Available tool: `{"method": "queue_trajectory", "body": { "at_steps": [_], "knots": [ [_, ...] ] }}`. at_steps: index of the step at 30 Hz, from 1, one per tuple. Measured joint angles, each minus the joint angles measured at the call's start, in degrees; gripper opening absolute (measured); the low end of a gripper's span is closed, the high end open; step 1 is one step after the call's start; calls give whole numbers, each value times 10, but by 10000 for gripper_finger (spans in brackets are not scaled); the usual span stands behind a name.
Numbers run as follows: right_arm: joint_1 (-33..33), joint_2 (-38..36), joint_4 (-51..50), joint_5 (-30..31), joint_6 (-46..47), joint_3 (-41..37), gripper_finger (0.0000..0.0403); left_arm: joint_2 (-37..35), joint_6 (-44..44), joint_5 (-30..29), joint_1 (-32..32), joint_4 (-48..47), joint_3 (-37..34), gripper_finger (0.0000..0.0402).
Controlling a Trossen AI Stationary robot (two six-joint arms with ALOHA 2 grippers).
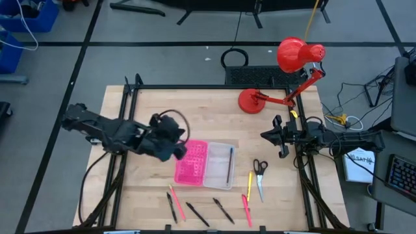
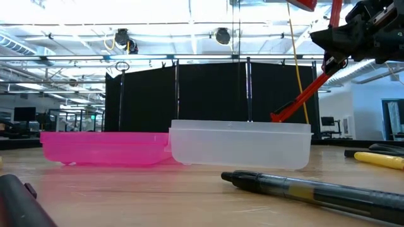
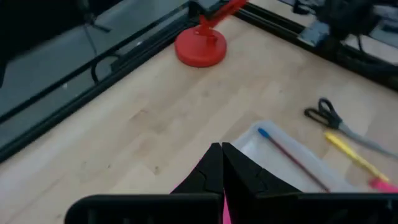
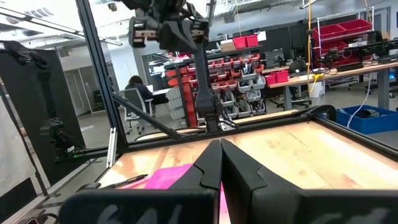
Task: Pick & place school supplies into a supply box
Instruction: Put the black scissors into the pink box
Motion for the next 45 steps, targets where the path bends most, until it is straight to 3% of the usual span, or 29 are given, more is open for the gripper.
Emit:
{"method": "queue_trajectory", "body": {
  "at_steps": [6,8,10,13,17,20,25,33,37,45],
  "knots": [
    [0,0,0,0,0,0,0,-118,-75,-113,-53,42,-181,3],
    [0,0,0,0,0,0,0,-169,-82,-125,-64,90,-264,2],
    [0,0,0,0,0,0,0,-218,-29,-115,-74,168,-345,2],
    [0,0,0,0,0,0,0,-281,141,-56,-89,336,-458,2],
    [0,0,0,0,0,0,0,-333,380,94,-99,573,-572,2],
    [0,0,0,0,0,0,0,-362,493,164,-107,670,-634,2],
    [0,0,0,0,0,0,0,-436,533,150,-94,738,-723,1],
    [0,0,0,0,0,0,0,-552,556,239,-54,828,-850,2],
    [0,0,-1,0,0,0,0,-580,547,244,-39,779,-858,1],
    [0,0,0,0,0,0,0,-581,572,291,-14,779,-858,2]
  ]
}}
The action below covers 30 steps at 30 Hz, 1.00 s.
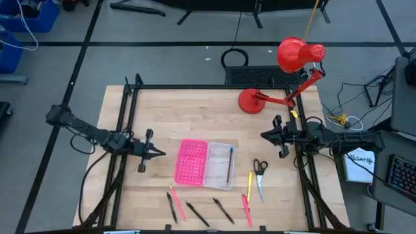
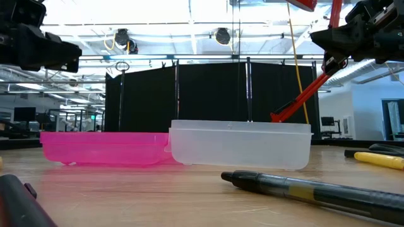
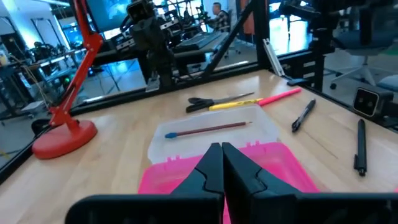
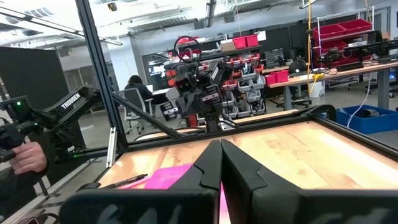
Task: Pick & place school supplies into a supply box
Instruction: Put the black scissors into the pink box
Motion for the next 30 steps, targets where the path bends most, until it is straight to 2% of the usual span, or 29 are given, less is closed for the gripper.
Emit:
{"method": "queue_trajectory", "body": {
  "at_steps": [7,11,17,23,30],
  "knots": [
    [0,0,0,0,0,0,0,1,-3,-1,16,-6,0,6],
    [0,0,0,0,0,0,0,1,0,-26,25,4,0,6],
    [0,0,0,0,0,0,0,1,-5,-55,29,8,0,35],
    [0,0,0,0,0,0,0,1,39,-80,29,22,0,41],
    [0,0,0,0,0,0,0,1,36,-61,27,28,0,41]
  ]
}}
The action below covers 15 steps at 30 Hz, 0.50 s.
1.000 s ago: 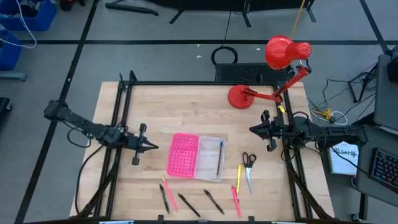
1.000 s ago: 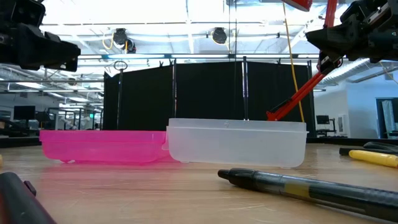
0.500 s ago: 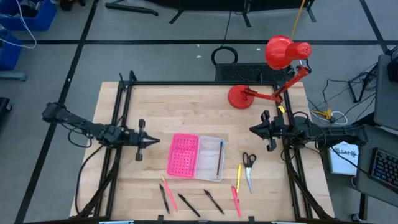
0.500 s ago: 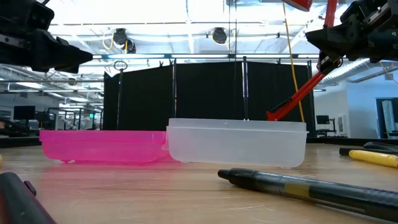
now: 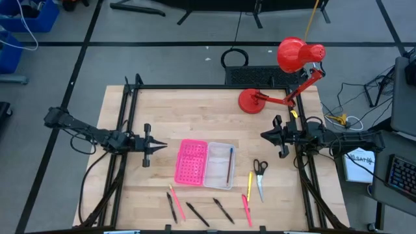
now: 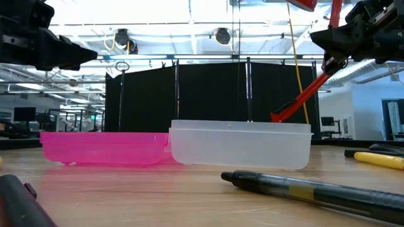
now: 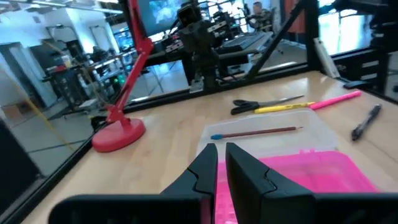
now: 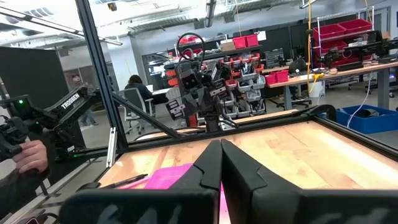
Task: Pick & place school supplies into a supply box
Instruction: Put the black scissors into the pink box
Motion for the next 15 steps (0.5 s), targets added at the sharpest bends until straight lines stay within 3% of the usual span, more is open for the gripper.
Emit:
{"method": "queue_trajectory", "body": {
  "at_steps": [4,8,15],
  "knots": [
    [0,0,0,0,0,0,0,0,46,44,-18,36,0,34],
    [0,0,0,0,0,0,0,-16,91,43,-52,36,0,6],
    [0,0,0,0,0,0,0,-95,162,25,-81,26,1,5]
  ]
}}
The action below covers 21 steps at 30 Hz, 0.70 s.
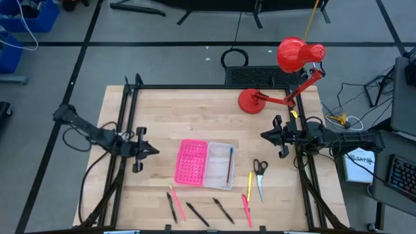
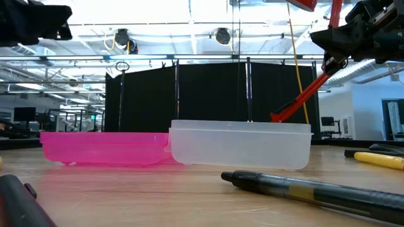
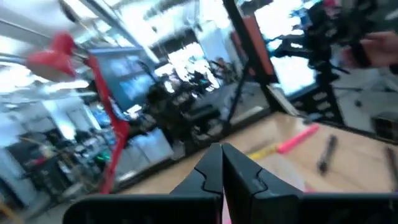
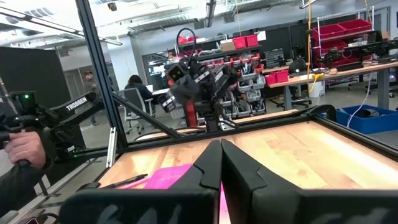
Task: Pick & place school supplies into a supply box
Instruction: Put the black scissors into the pink box
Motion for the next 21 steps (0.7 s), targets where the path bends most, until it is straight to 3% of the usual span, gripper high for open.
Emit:
{"method": "queue_trajectory", "body": {
  "at_steps": [8,18,21],
  "knots": [
    [0,0,2,1,0,0,0,-86,-37,21,33,-125,0,4],
    [0,0,68,5,-1,0,0,-85,-89,-19,42,-174,0,34],
    [0,0,132,30,-15,2,0,-85,-96,-24,42,-173,0,34]
  ]
}}
